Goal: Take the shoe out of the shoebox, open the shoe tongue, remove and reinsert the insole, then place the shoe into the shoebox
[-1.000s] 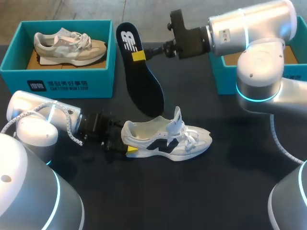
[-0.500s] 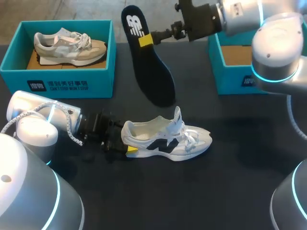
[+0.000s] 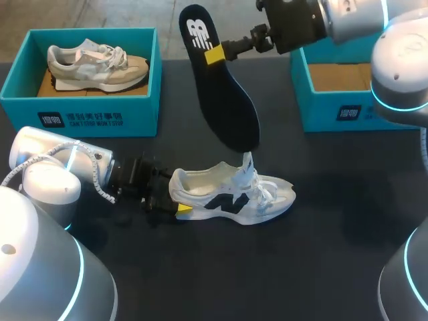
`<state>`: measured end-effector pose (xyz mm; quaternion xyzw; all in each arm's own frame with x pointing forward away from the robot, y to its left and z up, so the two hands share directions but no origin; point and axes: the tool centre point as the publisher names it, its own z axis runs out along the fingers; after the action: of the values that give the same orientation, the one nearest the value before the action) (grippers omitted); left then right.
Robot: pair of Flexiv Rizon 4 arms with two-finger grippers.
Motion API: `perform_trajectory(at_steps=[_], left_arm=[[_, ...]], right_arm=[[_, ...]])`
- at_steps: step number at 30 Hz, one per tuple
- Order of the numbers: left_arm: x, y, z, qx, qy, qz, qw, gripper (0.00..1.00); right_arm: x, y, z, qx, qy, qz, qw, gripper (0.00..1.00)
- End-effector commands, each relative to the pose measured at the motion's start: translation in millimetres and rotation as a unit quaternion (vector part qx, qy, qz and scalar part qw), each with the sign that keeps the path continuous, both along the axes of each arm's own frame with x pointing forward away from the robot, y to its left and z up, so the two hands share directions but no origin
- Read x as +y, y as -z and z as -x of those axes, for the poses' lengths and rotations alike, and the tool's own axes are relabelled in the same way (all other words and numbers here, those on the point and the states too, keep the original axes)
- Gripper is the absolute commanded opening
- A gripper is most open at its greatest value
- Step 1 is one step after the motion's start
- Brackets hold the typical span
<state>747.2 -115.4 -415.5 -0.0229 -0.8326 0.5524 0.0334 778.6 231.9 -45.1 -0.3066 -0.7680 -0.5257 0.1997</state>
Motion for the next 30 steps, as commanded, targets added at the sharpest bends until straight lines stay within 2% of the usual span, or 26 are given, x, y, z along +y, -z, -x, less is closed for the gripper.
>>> perform_trajectory(at_steps=[1,9,30], left_arm=[[1.5,3.0,0.5,0.0,0.0,-0.002,1.0,0.0],[1.5,3.0,0.5,0.0,0.0,-0.002,1.0,0.0],[1.5,3.0,0.5,0.0,0.0,-0.002,1.0,0.0]], right_arm=[[-12.4,-7.9,20.5,-0.012,0.028,0.008,1.0,0.0],[-22.1,-10.2,27.8,-0.037,0.047,0.006,0.998,0.0],[-22.1,-10.2,27.8,-0.037,0.047,0.006,0.998,0.0]])
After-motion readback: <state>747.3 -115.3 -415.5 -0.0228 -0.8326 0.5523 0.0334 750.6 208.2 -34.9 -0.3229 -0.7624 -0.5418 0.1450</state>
